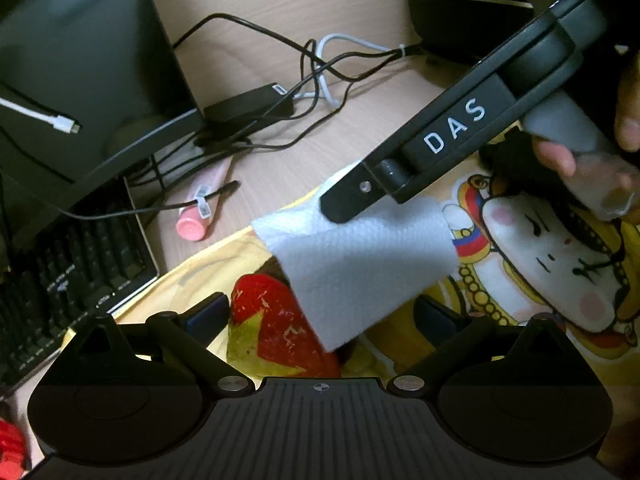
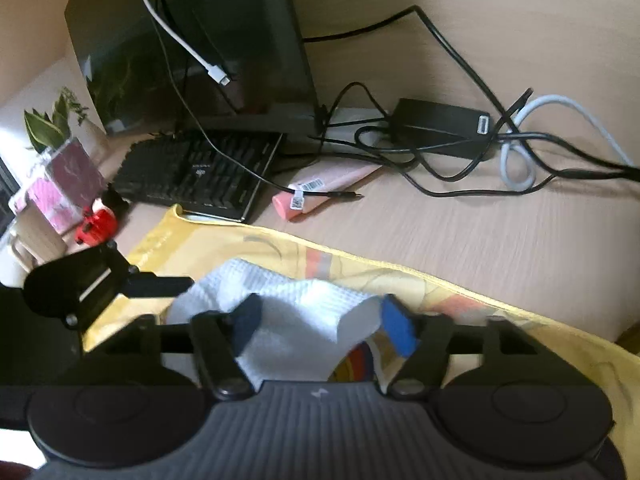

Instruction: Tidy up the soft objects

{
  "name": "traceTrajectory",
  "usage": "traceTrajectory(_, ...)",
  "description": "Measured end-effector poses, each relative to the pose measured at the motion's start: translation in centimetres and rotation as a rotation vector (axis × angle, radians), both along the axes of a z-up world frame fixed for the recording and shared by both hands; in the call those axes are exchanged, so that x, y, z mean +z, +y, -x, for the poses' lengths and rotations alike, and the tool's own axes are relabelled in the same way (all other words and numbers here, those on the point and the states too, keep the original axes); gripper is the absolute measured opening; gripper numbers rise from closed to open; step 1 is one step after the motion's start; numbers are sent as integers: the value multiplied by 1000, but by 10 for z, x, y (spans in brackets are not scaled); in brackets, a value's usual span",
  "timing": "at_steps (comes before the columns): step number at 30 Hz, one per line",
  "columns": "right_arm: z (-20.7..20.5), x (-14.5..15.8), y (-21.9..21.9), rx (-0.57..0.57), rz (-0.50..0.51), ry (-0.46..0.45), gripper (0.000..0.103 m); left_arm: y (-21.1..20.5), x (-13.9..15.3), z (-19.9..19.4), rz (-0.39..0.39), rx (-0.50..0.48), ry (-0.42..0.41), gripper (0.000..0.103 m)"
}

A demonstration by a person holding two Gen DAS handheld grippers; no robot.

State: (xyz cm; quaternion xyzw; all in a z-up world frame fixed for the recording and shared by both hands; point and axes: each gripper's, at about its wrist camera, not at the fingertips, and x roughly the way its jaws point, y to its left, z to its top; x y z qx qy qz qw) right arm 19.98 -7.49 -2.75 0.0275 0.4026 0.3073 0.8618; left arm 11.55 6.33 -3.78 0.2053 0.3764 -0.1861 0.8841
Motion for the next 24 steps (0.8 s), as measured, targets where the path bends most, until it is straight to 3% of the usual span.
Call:
traceTrajectory(6,3,-1,10,98,-80,40,79,-2,-3,-3,-18,-1,9,103)
traceTrajectory(8,10,1,18,124,-61,7,65,-2,-3,-5,-22,-2,13,103)
traceTrajectory(10,13,1,19,100,-53,-30,30,-3,-4,-6,-35,-3,15,103)
traceTrajectory(12,10,1,14,53,-57,-28,21,-4,-4,-5,-42,-9,23,103)
traceTrajectory(16,-1,-9,0,-26,22,11,18,-5,-3,0,-62,-51,31,103)
traceTrajectory(20,-2,-11,-19,-96,67,32,17,-9,-11,9,-165,-131,0,103)
traceTrajectory(22,2,-7,-29,-128,59,37,17,-12,-18,11,-215,-174,-29,103)
traceTrajectory(24,8,-1,-40,-156,38,45,18,-12,-21,11,-209,-209,-73,103)
